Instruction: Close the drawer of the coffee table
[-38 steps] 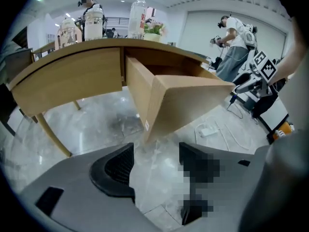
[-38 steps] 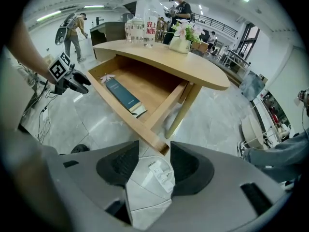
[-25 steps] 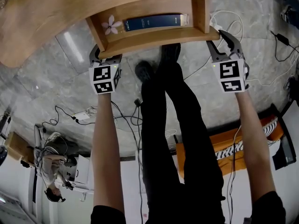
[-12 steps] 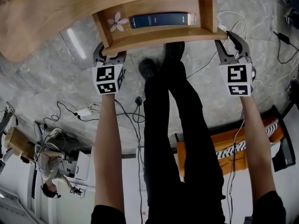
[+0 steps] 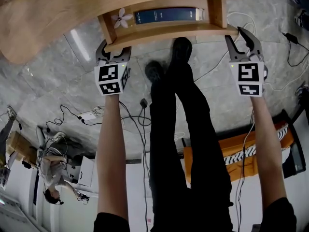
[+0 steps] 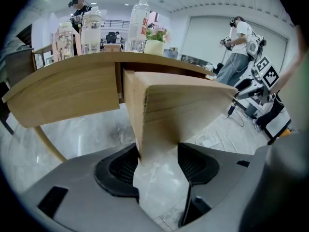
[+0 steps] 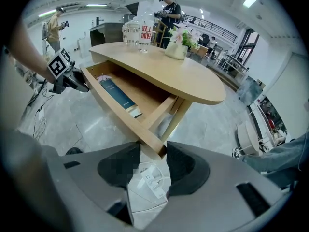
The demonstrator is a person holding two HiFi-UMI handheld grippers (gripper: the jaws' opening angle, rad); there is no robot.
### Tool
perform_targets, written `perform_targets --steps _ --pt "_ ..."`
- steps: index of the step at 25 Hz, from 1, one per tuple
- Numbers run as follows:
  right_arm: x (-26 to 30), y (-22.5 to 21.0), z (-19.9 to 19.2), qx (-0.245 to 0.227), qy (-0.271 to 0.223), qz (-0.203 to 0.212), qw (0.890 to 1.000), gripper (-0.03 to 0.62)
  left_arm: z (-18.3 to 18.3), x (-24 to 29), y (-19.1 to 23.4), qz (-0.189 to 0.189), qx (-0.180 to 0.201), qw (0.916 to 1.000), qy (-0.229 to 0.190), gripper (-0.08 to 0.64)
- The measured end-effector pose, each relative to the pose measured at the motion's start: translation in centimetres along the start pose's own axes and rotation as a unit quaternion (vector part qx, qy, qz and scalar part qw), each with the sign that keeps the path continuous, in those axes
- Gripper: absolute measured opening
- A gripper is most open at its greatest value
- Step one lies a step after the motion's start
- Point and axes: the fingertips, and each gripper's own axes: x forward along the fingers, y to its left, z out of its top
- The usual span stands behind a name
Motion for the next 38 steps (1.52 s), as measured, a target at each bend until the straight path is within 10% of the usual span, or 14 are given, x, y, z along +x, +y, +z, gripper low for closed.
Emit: perform_targets --steps 38 --pt "4.1 -5.5 5.3 -0.019 -0.038 -0.051 0.998 0.166 6.5 4.6 4.2 0.005 0.008 0.9997 -0.023 0.259"
